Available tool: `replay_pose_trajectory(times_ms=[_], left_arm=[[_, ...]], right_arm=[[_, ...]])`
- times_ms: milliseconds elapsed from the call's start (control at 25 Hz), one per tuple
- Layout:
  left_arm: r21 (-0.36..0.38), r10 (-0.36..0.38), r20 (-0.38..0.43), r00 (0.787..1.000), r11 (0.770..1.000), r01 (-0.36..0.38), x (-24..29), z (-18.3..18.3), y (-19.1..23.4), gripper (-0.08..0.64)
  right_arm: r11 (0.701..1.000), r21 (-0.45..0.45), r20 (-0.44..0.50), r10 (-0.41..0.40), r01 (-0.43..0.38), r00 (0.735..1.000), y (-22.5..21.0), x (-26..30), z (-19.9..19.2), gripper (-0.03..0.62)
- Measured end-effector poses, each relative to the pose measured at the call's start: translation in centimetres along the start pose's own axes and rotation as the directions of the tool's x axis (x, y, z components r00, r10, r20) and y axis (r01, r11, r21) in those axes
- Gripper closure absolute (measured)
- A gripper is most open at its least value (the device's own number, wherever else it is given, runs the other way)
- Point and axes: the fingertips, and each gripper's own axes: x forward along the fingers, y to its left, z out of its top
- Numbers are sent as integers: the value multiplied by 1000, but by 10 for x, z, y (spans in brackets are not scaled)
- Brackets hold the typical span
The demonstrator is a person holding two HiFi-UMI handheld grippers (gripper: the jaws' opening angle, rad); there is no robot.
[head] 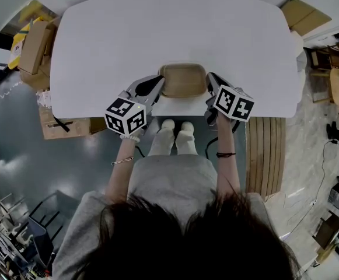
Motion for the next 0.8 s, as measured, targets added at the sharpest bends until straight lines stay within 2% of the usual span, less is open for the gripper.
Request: replay_pose_trajectory(times_ms=[320, 800], left_arm=[[27, 9, 58, 998, 1000, -10, -10, 25, -3, 565], [66, 38, 144, 989, 997, -48, -34, 61, -1, 565]], right_arm=[[1000, -3, 45, 27, -27, 999, 4, -12, 16, 558], [992, -80, 105, 108, -99, 989, 29, -32, 48, 558]])
